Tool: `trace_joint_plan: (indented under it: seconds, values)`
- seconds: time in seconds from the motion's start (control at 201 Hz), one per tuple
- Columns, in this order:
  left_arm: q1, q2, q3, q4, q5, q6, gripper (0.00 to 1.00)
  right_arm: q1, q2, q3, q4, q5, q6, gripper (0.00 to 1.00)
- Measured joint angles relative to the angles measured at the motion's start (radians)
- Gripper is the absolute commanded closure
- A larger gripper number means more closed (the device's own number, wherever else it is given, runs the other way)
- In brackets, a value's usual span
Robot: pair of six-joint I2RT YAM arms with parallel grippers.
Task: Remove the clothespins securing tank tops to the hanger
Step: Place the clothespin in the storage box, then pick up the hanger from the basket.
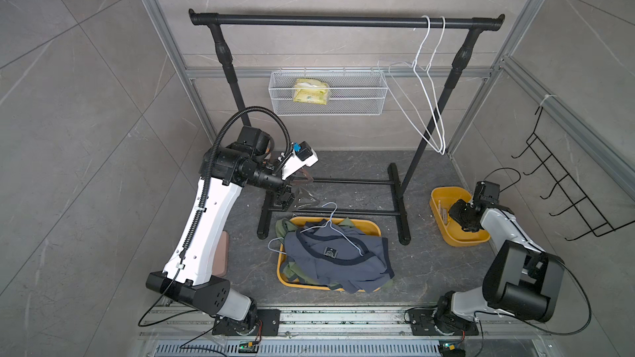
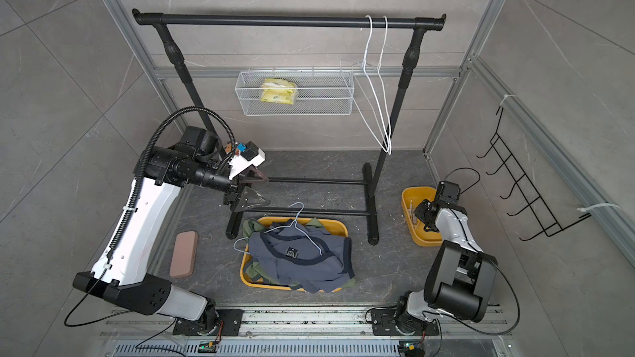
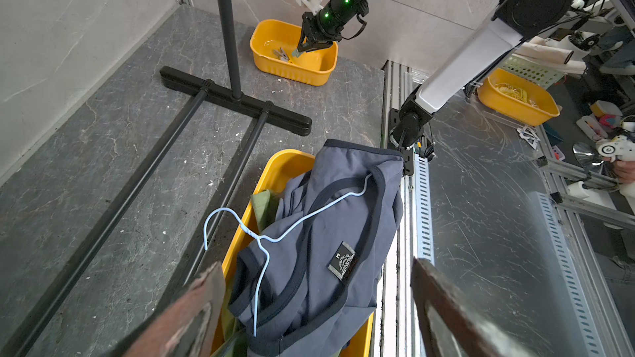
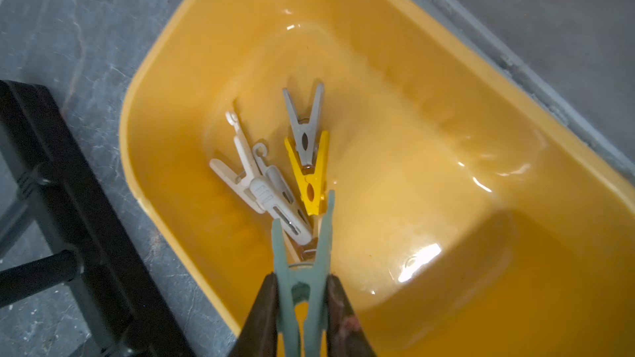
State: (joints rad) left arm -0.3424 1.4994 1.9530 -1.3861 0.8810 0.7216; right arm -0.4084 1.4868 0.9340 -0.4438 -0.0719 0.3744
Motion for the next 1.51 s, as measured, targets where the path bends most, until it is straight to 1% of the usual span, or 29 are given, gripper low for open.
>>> trace_joint_plan:
  seconds: [0.189, 0.333, 0.498, 0.597, 0.657, 0.731, 0.836, 0.94, 1.0, 1.05, 1.125, 1.194, 1.304, 1.368, 1.508]
  values:
    - [0.000, 0.004, -0.010, 0.004, 0.021, 0.001, 0.12, -0.003, 0.027, -0.001, 0.001, 0.001, 0.000, 0.68]
    - [0.000, 0.004, -0.035, 0.006, 0.023, 0.002, 0.12, -0.003, 0.027, -0.001, 0.000, 0.000, 0.008, 0.65]
    - [0.000, 0.003, -0.050, 0.008, 0.028, 0.007, 0.12, -0.005, 0.024, -0.001, -0.001, 0.000, 0.008, 0.66]
    - [0.000, 0.003, -0.050, 0.009, 0.028, 0.011, 0.12, -0.005, -0.017, -0.011, 0.002, -0.031, 0.018, 0.70]
    - [0.000, 0.003, -0.048, 0.006, 0.024, 0.016, 0.12, -0.005, -0.064, -0.018, 0.000, -0.077, 0.024, 0.74]
    - [-0.001, 0.003, -0.032, -0.006, 0.004, 0.032, 0.12, 0.005, -0.137, -0.019, -0.010, -0.142, 0.027, 0.76]
    - [-0.001, 0.001, 0.012, -0.043, -0.026, 0.066, 0.12, 0.060, -0.272, -0.019, -0.045, -0.251, 0.018, 0.77]
    - [-0.001, -0.019, 0.041, -0.080, -0.056, 0.095, 0.12, 0.146, -0.420, -0.018, -0.105, -0.389, -0.002, 0.79]
    - [-0.001, -0.038, 0.045, -0.100, -0.070, 0.105, 0.12, 0.216, -0.492, -0.018, -0.149, -0.450, -0.018, 0.79]
    - [-0.001, -0.054, 0.045, -0.113, -0.078, 0.109, 0.12, 0.290, -0.540, -0.018, -0.190, -0.486, -0.034, 0.80]
    - [-0.001, -0.074, 0.045, -0.121, -0.092, 0.111, 0.12, 0.433, -0.595, -0.018, -0.256, -0.518, -0.044, 0.80]
    - [-0.001, -0.085, 0.045, -0.121, -0.097, 0.111, 0.12, 0.549, -0.624, -0.018, -0.306, -0.528, -0.047, 0.80]
    - [-0.002, -0.091, 0.038, -0.119, -0.116, 0.108, 0.12, 0.697, -0.632, -0.018, -0.347, -0.524, -0.046, 0.78]
    - [-0.002, -0.091, 0.024, -0.117, -0.124, 0.102, 0.12, 0.783, -0.612, -0.018, -0.354, -0.515, -0.045, 0.78]
    - [-0.002, -0.090, 0.010, -0.114, -0.130, 0.090, 0.12, 0.990, -0.517, 0.028, -0.351, -0.429, -0.035, 0.76]
